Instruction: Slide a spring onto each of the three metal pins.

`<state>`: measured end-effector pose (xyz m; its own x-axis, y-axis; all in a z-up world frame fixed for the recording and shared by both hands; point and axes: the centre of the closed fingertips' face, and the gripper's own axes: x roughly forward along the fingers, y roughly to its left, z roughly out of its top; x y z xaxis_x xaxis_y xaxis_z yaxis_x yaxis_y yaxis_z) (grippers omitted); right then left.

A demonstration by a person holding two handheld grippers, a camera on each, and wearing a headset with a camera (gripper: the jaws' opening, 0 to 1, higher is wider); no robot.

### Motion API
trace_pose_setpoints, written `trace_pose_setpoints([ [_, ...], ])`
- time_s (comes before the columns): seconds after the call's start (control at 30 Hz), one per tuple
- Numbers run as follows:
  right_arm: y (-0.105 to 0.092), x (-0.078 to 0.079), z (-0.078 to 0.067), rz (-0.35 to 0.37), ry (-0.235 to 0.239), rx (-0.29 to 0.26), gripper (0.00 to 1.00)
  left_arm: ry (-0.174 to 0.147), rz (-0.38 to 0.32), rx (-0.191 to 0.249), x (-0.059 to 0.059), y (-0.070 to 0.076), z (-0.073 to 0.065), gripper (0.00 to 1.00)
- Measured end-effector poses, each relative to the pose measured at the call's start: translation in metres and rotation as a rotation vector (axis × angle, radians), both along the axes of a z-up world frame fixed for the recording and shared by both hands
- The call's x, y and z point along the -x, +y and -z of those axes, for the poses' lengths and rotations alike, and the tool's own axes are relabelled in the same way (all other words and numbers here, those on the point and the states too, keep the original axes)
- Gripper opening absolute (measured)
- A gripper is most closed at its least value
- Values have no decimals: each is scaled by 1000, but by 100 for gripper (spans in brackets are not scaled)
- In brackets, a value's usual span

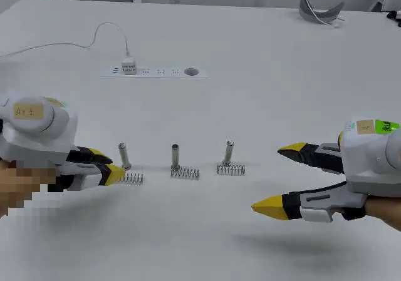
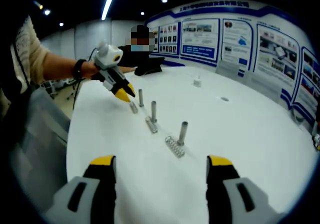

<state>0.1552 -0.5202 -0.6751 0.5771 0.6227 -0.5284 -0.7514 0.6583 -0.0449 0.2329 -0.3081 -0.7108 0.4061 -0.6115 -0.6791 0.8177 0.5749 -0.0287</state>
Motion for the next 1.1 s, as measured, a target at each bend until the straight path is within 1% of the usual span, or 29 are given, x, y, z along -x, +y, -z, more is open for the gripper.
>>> trace_pose_setpoints([
  [0.1, 0, 0, 0, 1, 1, 0, 75, 2, 40, -19, 2, -4, 7, 23],
  [0.2, 0, 0, 1, 0, 3, 1, 75, 3, 62, -43, 2, -5, 14, 23],
  [0.27, 0, 0, 1, -1, 4, 2, 75, 11, 64, -47, 1, -6, 17, 23],
  [0.57, -1, -1, 3, 1, 6, 2, 75, 15, 70, -52, 3, -5, 18, 20],
  [0.73, -1, -1, 2, -2, 5, 2, 75, 16, 76, -52, 9, -4, 18, 20],
  [0.9, 1, -1, 2, -6, 5, 2, 75, 8, 89, -64, 15, -4, 18, 20],
  [1.1, 2, -1, 2, -7, 3, 0, 75, -7, 90, -82, 14, -3, 20, 18],
])
